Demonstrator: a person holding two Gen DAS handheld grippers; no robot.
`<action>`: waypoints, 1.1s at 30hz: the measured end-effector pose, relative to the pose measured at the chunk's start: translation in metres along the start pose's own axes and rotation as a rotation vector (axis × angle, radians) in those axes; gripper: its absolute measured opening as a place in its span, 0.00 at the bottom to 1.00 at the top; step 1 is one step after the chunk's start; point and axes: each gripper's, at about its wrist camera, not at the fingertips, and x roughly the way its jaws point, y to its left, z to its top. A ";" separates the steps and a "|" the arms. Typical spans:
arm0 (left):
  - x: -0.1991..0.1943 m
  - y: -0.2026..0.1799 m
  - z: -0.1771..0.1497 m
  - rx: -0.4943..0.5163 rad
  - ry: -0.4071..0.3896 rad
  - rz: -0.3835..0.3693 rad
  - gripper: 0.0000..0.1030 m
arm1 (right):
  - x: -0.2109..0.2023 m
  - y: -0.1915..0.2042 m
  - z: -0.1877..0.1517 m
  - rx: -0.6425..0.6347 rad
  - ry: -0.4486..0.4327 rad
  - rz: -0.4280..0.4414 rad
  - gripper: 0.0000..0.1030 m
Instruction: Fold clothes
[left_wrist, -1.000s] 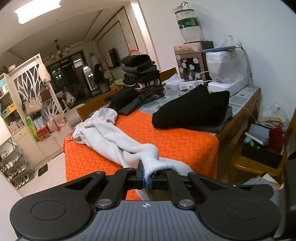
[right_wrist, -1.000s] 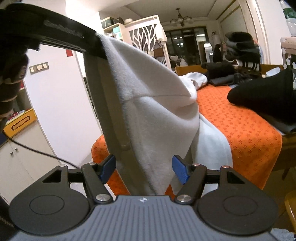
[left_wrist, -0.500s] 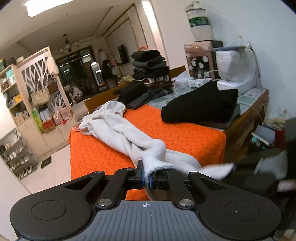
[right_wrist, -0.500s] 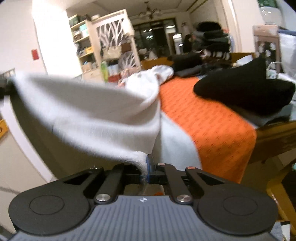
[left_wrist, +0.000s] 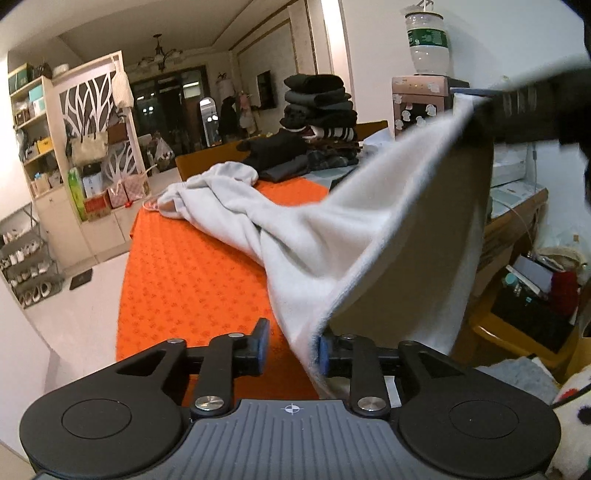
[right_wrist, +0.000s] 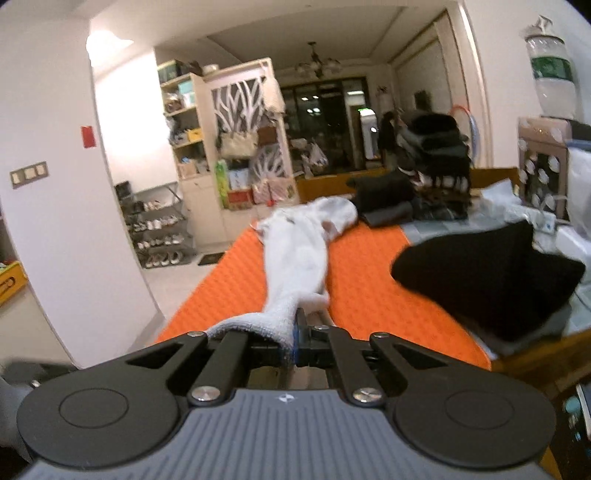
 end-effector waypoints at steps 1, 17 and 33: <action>0.003 0.000 -0.002 -0.006 0.001 -0.003 0.32 | -0.001 0.003 0.005 -0.002 -0.006 0.009 0.05; -0.039 0.040 0.039 -0.103 -0.198 0.120 0.06 | -0.015 0.006 0.065 0.066 -0.090 0.040 0.05; -0.142 0.004 0.058 0.090 -0.156 0.042 0.06 | -0.077 -0.036 0.018 0.240 0.074 0.026 0.05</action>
